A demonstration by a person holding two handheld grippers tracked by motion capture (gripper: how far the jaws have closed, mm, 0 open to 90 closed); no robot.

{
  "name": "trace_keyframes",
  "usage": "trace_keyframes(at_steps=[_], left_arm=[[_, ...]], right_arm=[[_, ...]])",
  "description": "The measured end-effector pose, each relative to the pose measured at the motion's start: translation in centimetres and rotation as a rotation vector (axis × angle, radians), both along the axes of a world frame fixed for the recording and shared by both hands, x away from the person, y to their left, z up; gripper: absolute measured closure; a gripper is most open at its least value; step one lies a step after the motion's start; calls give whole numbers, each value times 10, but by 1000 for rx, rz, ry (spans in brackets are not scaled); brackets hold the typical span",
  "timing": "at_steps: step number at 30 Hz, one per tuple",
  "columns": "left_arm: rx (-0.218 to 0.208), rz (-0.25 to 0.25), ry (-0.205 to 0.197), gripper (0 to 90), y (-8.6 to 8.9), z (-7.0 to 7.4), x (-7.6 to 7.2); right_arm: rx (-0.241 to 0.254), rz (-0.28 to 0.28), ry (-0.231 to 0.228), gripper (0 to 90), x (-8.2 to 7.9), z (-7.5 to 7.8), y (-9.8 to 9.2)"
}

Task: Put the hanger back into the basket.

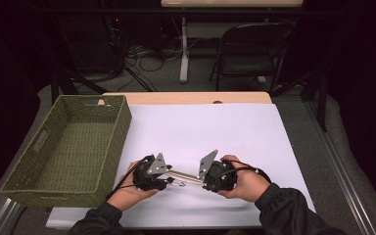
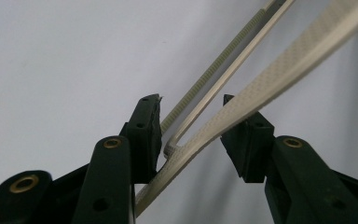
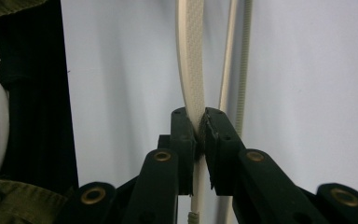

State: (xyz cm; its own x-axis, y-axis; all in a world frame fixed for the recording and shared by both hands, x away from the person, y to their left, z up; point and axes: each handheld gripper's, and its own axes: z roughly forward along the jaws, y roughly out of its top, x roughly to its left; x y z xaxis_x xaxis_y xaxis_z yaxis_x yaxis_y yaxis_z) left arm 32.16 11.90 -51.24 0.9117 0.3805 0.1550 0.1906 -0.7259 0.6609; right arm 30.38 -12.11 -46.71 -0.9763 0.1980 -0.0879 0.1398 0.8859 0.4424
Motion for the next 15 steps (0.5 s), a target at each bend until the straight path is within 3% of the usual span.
trace_keyframes(at_steps=[8,15], left_arm=[[1,-13,14,578,-2,8,3],[8,-24,30,580,-3,12,5]], right_arm=[[-4,-21,-68,870,7,8,-6],[11,-49,-65,872,17,12,-11]])
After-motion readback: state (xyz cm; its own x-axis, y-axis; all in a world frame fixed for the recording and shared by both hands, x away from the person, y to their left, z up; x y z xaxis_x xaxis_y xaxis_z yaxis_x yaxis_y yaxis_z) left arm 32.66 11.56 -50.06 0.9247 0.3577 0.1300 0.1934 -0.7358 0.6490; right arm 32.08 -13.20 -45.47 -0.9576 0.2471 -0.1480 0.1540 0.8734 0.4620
